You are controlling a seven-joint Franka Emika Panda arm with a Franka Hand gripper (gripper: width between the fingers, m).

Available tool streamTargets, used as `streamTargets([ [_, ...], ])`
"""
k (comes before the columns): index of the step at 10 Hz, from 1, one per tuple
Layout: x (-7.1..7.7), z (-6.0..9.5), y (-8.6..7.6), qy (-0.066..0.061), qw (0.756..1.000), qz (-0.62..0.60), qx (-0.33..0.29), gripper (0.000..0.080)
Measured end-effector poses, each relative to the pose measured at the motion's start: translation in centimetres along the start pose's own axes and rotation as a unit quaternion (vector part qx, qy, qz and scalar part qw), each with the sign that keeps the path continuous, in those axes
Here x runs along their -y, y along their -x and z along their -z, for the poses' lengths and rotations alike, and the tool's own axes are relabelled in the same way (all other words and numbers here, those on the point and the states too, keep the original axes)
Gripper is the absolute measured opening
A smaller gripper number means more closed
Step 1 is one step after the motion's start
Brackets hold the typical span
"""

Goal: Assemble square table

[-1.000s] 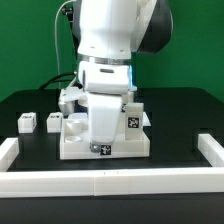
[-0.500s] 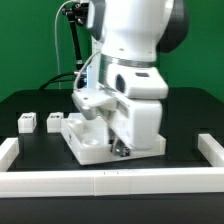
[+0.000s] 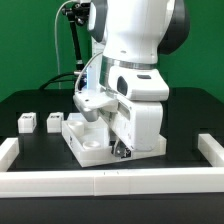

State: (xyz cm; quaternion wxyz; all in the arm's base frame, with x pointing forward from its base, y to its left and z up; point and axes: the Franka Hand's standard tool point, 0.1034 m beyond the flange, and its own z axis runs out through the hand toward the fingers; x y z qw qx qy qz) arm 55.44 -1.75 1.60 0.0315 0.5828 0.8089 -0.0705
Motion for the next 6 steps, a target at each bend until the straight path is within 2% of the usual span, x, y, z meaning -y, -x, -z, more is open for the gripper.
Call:
streamTargets([
  [2, 0.0, 0.0, -0.1, -0.004, 0.999, 0.035, 0.003, 0.0060],
  [4, -0.5, 0.3, -0.9, -0.025, 0.993, 0.115, 0.009, 0.0060],
  [6, -1.4, 0.9, -2.5, -0.039, 0.979, 0.202, 0.012, 0.0060],
])
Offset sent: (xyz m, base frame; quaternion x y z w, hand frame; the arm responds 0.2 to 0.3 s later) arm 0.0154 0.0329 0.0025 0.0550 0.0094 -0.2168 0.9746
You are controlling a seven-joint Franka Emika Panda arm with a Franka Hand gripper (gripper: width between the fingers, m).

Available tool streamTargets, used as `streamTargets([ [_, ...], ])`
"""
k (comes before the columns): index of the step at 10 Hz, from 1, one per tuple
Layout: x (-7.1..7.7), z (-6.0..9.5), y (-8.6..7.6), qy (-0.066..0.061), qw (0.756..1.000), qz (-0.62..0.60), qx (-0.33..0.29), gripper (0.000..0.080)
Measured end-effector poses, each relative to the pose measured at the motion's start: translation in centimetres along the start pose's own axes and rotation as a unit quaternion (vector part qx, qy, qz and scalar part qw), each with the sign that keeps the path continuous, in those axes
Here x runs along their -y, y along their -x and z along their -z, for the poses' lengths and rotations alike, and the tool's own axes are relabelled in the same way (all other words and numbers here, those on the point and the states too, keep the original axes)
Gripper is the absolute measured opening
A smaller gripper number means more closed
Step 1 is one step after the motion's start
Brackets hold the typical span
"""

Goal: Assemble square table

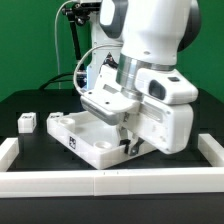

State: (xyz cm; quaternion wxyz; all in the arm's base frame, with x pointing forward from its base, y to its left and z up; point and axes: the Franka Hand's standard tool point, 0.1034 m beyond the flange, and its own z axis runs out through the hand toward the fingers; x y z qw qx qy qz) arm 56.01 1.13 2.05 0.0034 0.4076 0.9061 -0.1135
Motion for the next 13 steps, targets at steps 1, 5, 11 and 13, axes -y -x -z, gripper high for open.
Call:
streamTargets([
  [1, -0.5, 0.2, -0.4, -0.009, 0.998, 0.057, 0.002, 0.0060],
  [5, 0.0, -0.3, 0.3, 0.000, 0.999, 0.053, 0.002, 0.0060],
  [11, -1.4, -0.1, 0.1, 0.107, 0.986, 0.122, 0.044, 0.0060],
  [13, -1.2, -0.2, 0.2, 0.105, 0.986, 0.122, 0.044, 0.0060],
])
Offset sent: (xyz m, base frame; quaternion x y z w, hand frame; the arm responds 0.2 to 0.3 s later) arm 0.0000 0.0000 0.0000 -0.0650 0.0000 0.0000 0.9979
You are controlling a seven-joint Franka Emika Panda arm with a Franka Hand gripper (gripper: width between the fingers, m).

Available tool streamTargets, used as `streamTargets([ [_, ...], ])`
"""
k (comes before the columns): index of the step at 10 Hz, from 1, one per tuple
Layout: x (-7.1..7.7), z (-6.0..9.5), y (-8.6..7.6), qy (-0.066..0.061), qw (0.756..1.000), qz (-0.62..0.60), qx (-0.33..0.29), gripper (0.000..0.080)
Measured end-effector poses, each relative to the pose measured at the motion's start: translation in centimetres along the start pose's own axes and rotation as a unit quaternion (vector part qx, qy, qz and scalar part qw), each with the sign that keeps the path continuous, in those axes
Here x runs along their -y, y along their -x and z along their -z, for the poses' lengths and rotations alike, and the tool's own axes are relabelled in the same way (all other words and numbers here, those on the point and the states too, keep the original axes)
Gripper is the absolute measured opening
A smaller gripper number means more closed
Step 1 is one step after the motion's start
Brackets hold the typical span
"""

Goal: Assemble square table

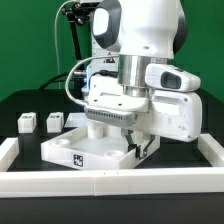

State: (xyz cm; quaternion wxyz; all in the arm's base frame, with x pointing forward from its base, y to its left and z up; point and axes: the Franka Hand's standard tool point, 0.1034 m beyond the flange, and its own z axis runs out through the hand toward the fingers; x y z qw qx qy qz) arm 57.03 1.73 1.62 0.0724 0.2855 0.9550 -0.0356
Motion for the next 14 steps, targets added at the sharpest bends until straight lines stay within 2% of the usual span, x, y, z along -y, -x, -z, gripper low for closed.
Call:
streamTargets([
  [3, 0.3, -0.1, 0.1, -0.004, 0.999, 0.044, 0.005, 0.0060],
  [7, -1.3, 0.2, -1.5, -0.021, 0.971, 0.237, 0.024, 0.0060],
  [12, -1.0, 0.2, -1.3, -0.021, 0.972, 0.234, 0.024, 0.0060],
  [14, -1.8, 0.3, -1.9, -0.017, 0.974, 0.224, 0.023, 0.0060],
])
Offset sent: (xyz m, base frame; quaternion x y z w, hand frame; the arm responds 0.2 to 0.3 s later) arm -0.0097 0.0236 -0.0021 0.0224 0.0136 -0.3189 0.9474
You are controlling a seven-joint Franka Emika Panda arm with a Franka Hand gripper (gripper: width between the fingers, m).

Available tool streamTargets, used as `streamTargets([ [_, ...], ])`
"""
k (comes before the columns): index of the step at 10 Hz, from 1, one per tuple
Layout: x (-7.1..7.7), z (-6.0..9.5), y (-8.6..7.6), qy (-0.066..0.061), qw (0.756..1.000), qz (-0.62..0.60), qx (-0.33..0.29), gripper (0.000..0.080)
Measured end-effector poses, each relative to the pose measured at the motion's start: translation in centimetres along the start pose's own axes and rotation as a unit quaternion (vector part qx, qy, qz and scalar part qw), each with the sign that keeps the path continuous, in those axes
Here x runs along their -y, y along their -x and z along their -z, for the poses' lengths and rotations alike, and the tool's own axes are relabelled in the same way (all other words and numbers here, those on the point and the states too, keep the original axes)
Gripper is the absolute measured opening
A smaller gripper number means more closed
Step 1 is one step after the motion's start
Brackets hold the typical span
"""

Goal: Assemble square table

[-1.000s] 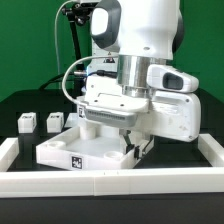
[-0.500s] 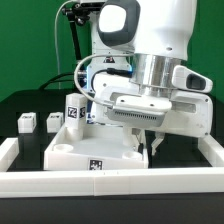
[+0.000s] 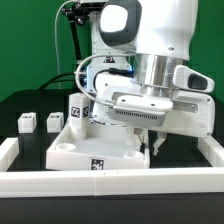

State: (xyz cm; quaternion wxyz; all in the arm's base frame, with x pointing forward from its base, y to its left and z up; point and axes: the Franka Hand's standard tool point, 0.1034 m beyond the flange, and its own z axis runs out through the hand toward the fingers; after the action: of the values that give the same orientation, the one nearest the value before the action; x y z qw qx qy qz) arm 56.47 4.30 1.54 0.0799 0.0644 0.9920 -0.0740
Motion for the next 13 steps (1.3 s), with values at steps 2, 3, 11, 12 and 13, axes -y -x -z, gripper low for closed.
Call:
streamTargets([
  [2, -2.3, 0.6, -0.4, -0.013, 0.999, -0.033, -0.012, 0.0060],
  [3, -2.3, 0.6, 0.1, 0.017, 1.000, -0.007, 0.002, 0.0060],
  [11, -4.8, 0.9, -0.7, 0.020, 0.999, -0.025, -0.004, 0.0060],
  [12, -5.5, 1.1, -0.8, 0.017, 1.000, -0.019, -0.007, 0.0060],
  [13, -5.2, 0.9, -0.8, 0.017, 1.000, -0.022, -0.007, 0.0060],
])
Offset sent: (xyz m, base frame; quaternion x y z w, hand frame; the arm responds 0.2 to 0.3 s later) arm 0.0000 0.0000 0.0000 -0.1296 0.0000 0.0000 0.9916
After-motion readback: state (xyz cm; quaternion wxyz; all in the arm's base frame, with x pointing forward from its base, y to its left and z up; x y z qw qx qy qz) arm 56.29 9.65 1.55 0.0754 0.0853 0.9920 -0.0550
